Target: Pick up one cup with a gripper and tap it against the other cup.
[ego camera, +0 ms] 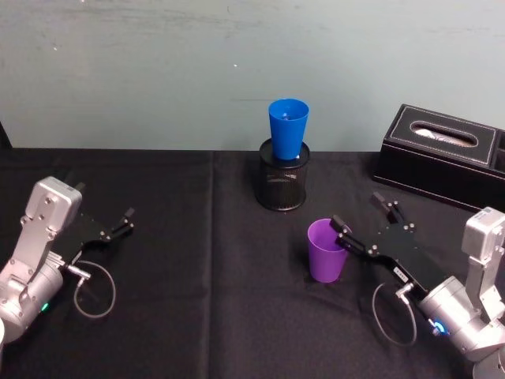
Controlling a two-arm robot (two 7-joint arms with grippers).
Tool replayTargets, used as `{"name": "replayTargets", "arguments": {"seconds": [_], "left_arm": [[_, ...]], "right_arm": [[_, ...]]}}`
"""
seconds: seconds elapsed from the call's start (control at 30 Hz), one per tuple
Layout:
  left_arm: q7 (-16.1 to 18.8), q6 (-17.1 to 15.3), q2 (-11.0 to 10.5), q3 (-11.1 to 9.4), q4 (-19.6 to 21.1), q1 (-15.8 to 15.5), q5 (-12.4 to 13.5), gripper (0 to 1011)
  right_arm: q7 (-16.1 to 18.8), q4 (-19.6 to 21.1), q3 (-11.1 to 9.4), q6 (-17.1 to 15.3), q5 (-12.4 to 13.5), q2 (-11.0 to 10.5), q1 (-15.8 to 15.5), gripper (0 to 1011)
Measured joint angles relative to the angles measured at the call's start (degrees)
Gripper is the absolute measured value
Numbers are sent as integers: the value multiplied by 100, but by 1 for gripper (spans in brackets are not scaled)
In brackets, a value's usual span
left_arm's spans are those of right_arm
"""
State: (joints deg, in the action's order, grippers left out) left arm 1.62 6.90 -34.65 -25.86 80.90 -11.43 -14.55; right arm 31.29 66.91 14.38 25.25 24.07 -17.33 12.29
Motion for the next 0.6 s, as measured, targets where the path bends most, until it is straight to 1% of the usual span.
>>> {"name": "replayTargets", "arguments": {"seconds": [0.13, 0.2, 0.33, 0.37, 0.47, 0.6], "left_arm": [[0, 0, 0, 0, 0, 0, 0, 1011], [0, 0, 0, 0, 0, 0, 0, 1011], [0, 0, 0, 0, 0, 0, 0, 1011], [0, 0, 0, 0, 0, 0, 0, 1011], [0, 0, 0, 0, 0, 0, 0, 1011], [0, 0, 0, 0, 0, 0, 0, 1011]], "right_arm": [[-131, -5, -101, 4, -7, 71, -34, 1003], [-323, 8, -204, -5, -68, 131, -78, 1003], [-578, 45, -327, -55, -165, 213, -132, 1003], [-578, 45, -327, -55, -165, 213, -132, 1003], [-806, 85, -433, -128, -275, 286, -176, 1003], [-966, 120, -499, -238, -366, 342, -204, 1003]]}}
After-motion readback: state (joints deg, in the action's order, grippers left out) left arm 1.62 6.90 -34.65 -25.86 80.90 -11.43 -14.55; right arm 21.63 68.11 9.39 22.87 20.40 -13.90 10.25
